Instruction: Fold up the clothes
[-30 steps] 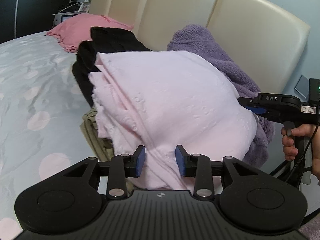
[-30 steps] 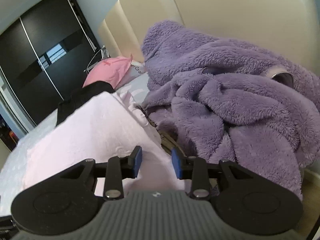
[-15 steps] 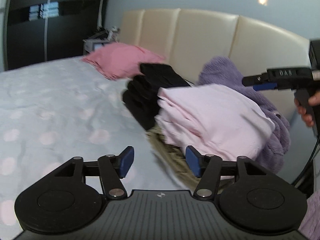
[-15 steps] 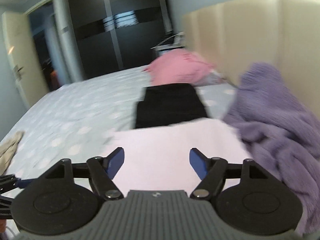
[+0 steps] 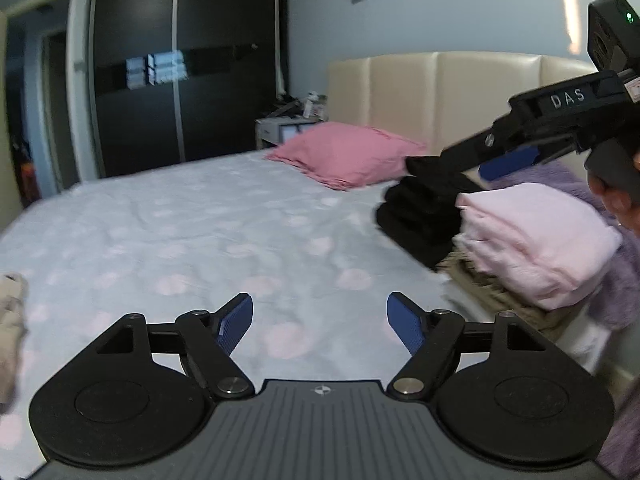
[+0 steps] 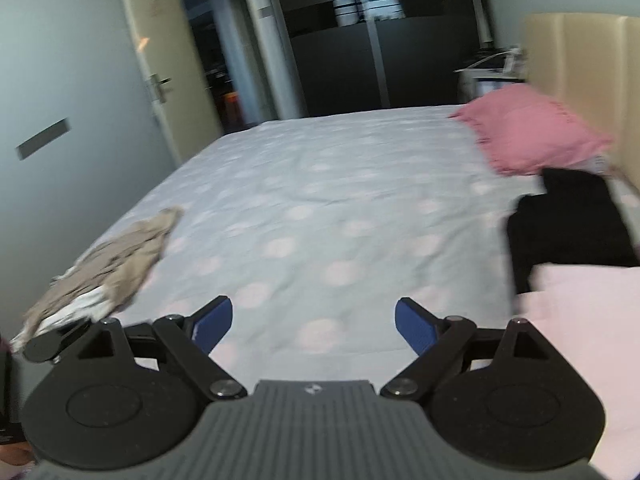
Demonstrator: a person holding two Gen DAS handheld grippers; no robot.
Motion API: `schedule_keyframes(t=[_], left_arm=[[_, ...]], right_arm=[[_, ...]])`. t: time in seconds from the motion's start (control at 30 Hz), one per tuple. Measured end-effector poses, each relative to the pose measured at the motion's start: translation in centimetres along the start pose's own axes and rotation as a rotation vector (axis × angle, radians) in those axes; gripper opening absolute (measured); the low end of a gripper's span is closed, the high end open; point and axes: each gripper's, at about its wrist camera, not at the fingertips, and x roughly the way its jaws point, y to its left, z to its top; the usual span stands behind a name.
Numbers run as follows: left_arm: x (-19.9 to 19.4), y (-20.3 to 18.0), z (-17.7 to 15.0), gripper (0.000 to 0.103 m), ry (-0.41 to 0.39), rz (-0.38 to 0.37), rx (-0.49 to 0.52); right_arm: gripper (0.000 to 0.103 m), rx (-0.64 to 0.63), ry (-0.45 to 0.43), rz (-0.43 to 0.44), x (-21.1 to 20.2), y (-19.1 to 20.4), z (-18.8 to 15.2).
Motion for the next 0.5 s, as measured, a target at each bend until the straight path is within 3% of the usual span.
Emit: schedule_keyframes(t=[0.13,0.23,0.5], left_arm=[[-1.4,1.9,-0.9,0.075,-0.014,0.082,-0.019],[-2.1,3.0,-1.6,0.076,-0.011,0.151,-0.029],[-2.9,6.0,-2.9,0.081,-0.004,0.280,-0.124]], right_arm=[[0.090,-0.046,0.019,0.090,2.2,4.3,-1.6],[0.090,-0.072,0.003,0.108,3.2,6.9,-2.8],[0.095,-0.196,-0.063,-0.073,6.2,11.2,-6.2]])
